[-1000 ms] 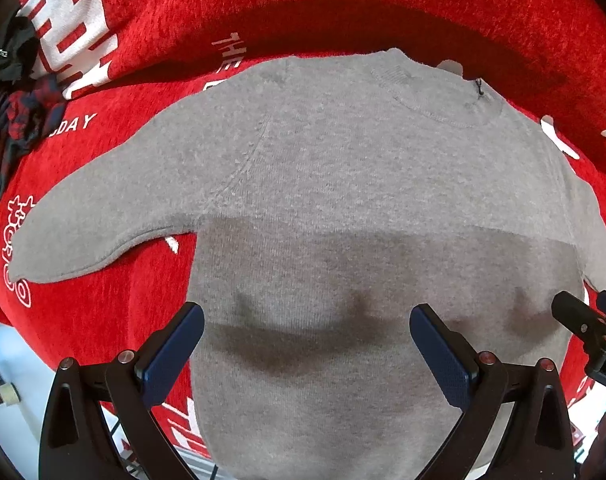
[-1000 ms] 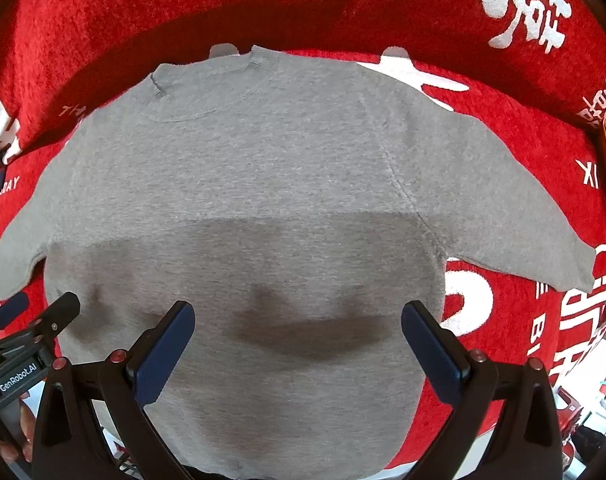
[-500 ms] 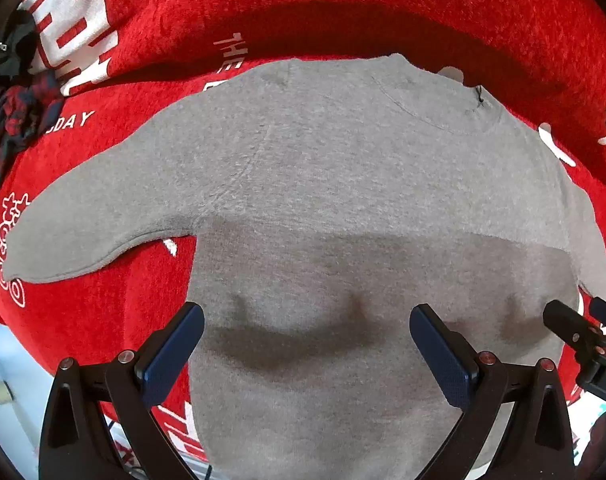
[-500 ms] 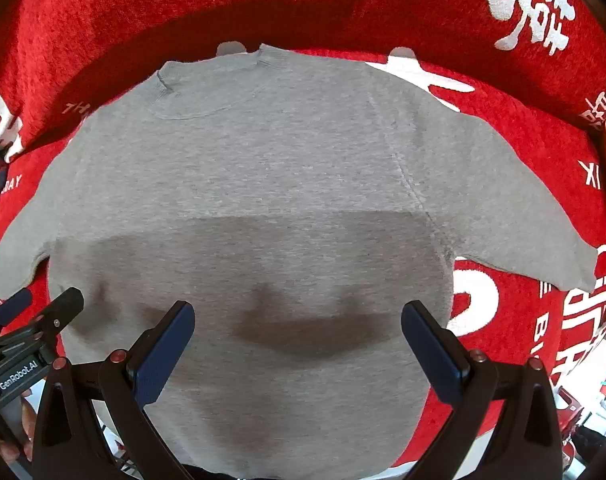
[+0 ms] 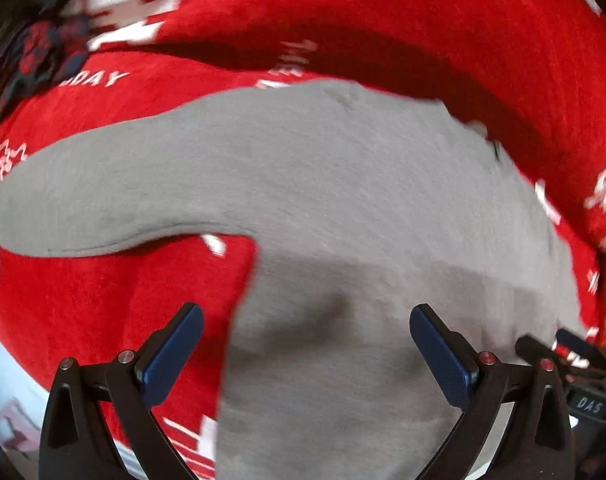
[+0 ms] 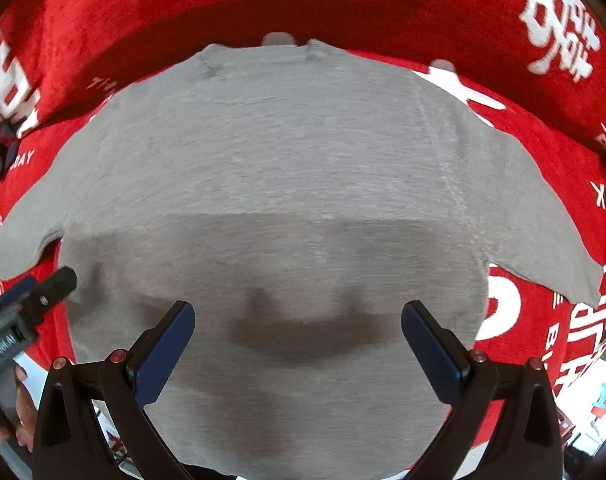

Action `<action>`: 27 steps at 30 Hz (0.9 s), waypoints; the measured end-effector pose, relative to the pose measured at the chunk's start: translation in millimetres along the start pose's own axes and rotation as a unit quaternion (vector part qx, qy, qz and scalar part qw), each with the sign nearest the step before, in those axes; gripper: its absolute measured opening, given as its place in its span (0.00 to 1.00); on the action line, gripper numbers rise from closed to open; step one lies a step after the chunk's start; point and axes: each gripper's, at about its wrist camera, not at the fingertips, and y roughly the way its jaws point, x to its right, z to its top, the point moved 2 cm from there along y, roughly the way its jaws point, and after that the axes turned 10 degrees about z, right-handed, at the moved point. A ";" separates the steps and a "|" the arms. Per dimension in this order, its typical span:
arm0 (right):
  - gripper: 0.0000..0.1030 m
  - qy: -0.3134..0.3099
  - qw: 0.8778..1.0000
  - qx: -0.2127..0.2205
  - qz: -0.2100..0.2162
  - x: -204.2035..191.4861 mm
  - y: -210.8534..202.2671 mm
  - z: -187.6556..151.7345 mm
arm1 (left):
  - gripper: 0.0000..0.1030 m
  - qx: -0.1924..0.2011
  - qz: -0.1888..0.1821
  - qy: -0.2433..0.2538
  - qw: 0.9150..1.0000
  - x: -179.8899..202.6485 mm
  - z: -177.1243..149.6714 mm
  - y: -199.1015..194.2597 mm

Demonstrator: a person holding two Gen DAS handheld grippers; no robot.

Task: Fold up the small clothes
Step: 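Grasp the grey sleeve nearest the left gripper with the left gripper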

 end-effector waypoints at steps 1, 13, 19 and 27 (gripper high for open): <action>1.00 -0.004 1.000 -0.001 0.001 -4.2 0.6 0.3 | 1.00 0.008 -0.008 -0.021 1.000 -17.5 2.3 -0.4; 1.00 -0.068 0.997 -0.019 0.015 -79.9 18.0 -5.4 | 1.00 0.038 -0.127 -0.309 0.942 -208.2 -9.7 42.5; 1.00 -0.080 0.996 -0.029 0.010 -103.2 27.6 -11.9 | 1.00 0.006 -0.213 -0.318 0.924 -182.4 -1.5 80.8; 1.00 -0.088 0.996 -0.030 0.007 -116.5 29.7 -14.4 | 1.00 0.083 -0.160 -0.352 0.918 -225.5 26.1 62.7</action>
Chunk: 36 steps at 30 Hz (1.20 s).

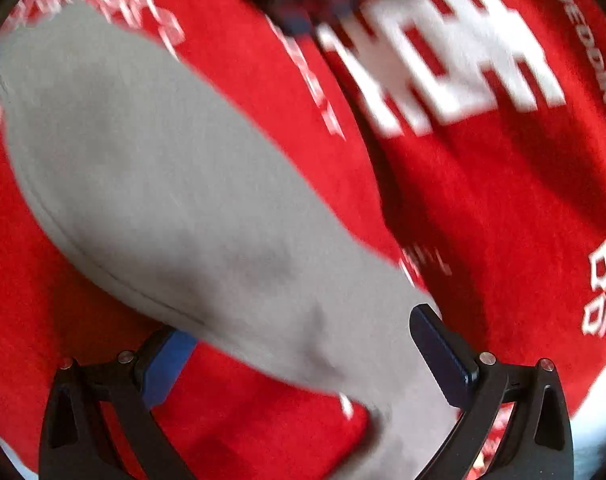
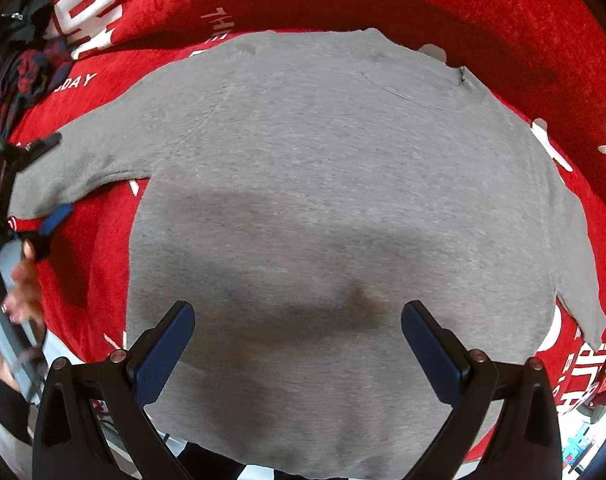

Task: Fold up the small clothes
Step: 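Grasp the grey sleeve nearest the left gripper with the left gripper, then lay the sleeve across the shirt body with the left gripper while the right gripper pins the shirt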

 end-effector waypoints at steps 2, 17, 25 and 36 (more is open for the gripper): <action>1.00 0.002 1.000 0.001 0.002 -1.6 0.9 -0.1 | 1.00 0.020 0.010 -0.013 1.000 -13.3 16.6 -7.0; 1.00 0.005 1.000 -0.003 0.011 -3.6 4.0 -3.8 | 0.06 0.063 0.021 0.011 0.998 -14.3 30.3 -39.1; 1.00 0.046 0.998 0.029 0.037 15.2 -11.2 -15.5 | 0.06 0.059 -0.089 0.163 0.981 97.7 3.9 -63.4; 1.00 0.163 0.982 0.077 0.050 109.3 -46.3 -46.8 | 0.06 -0.051 -0.187 0.380 0.905 309.9 -162.3 -19.2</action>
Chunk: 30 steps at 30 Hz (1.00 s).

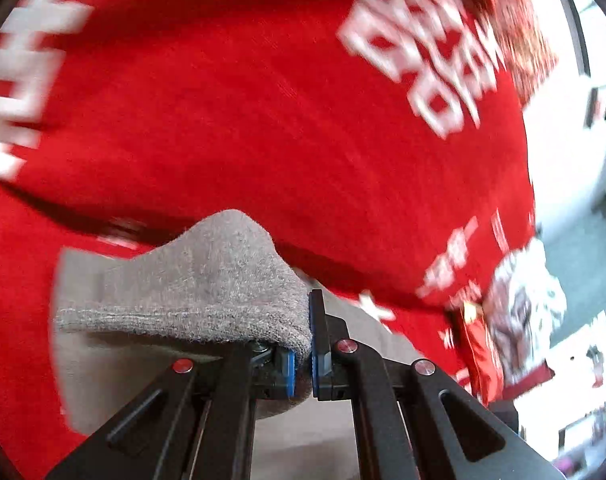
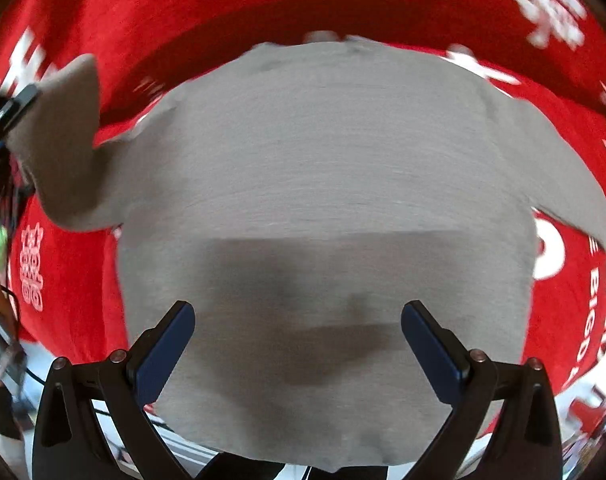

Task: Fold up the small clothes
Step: 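Lay the sleeve across the shirt body with the left gripper while the right gripper pins the shirt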

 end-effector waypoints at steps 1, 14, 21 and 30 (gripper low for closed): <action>1.00 0.009 1.000 0.003 0.000 9.7 -2.3 1.6 | 0.06 -0.018 0.001 0.014 1.000 15.9 -6.6 18.4; 1.00 0.103 0.995 -0.003 -0.014 131.0 -3.4 3.3 | 0.63 -0.173 0.145 0.121 0.967 65.5 -102.5 126.2; 1.00 -0.001 0.999 0.034 -0.022 90.4 -13.8 40.6 | 0.63 -0.130 0.202 0.125 0.963 25.4 -72.4 56.7; 0.99 -0.310 0.944 0.049 -0.102 -56.1 39.6 81.2 | 0.63 -0.146 0.305 0.028 0.941 -108.9 -18.3 33.0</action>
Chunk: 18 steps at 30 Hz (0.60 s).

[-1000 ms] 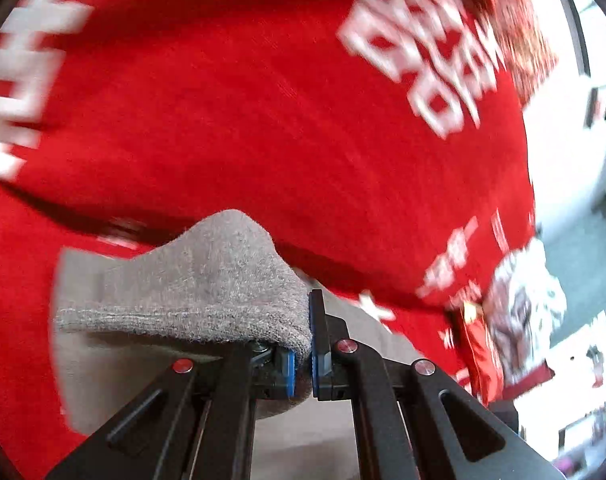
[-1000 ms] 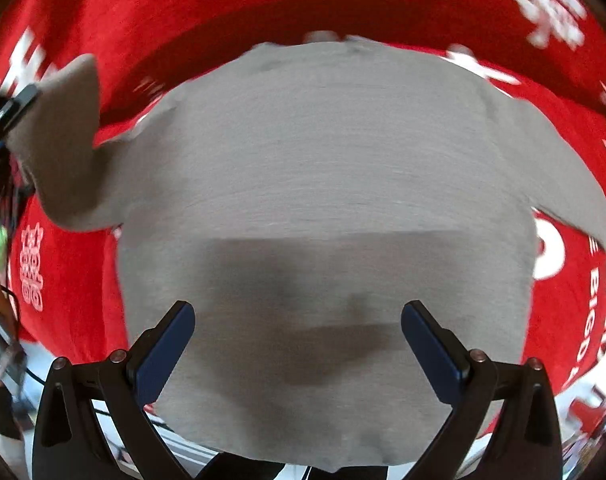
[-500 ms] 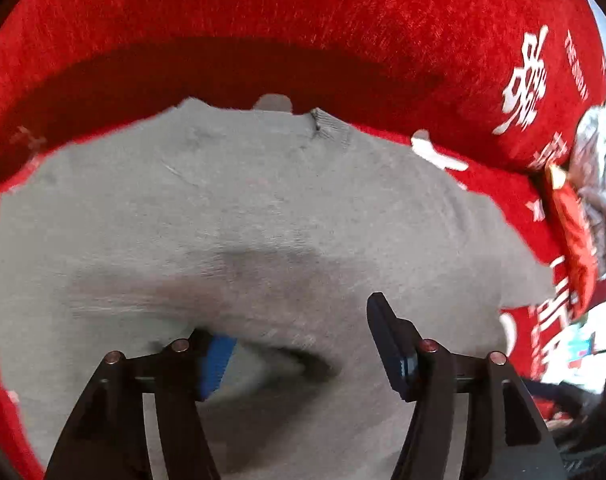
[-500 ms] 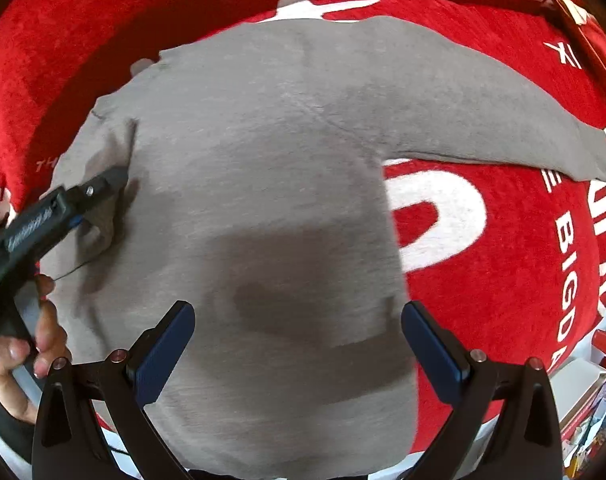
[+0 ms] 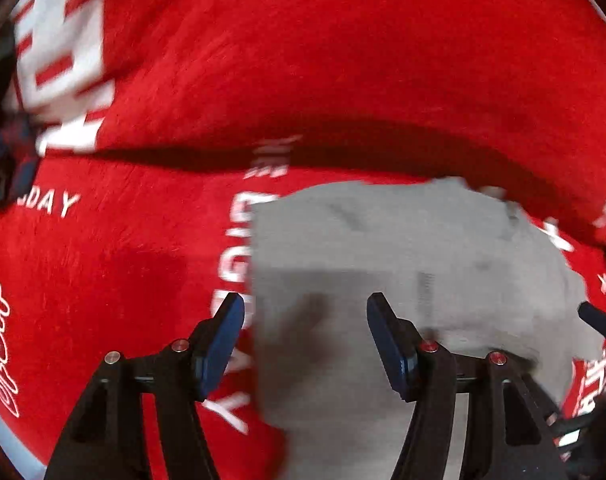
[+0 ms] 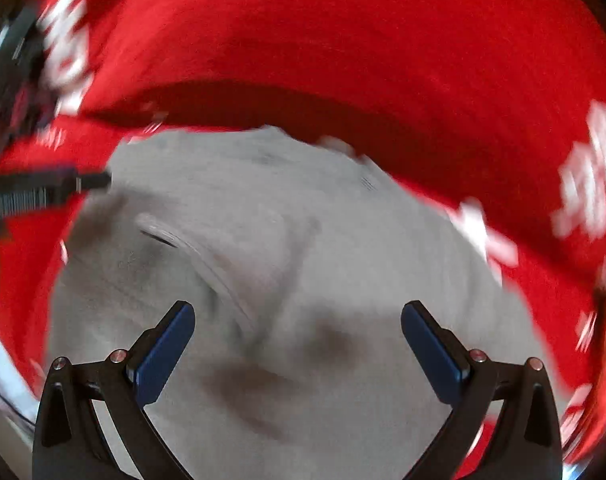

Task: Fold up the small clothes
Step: 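Lay the sleeve across the shirt body with the left gripper while the right gripper pins the shirt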

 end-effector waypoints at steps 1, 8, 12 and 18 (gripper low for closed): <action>0.97 -0.040 0.999 -0.011 -0.019 -13.0 14.0 7.4 | 0.63 -0.017 0.003 -0.010 1.000 -9.6 6.2 12.2; 0.14 -0.030 0.999 -0.009 -0.045 7.0 35.6 21.8 | 0.63 -0.049 -0.006 -0.052 0.997 -24.6 20.3 48.8; 0.14 0.228 0.966 0.090 0.088 100.0 2.0 -9.8 | 0.63 -0.061 -0.014 -0.052 0.997 -26.5 20.1 57.4; 0.50 0.499 0.841 0.083 0.191 174.5 23.4 -104.4 | 0.63 -0.072 -0.025 -0.063 0.995 -33.4 24.0 64.3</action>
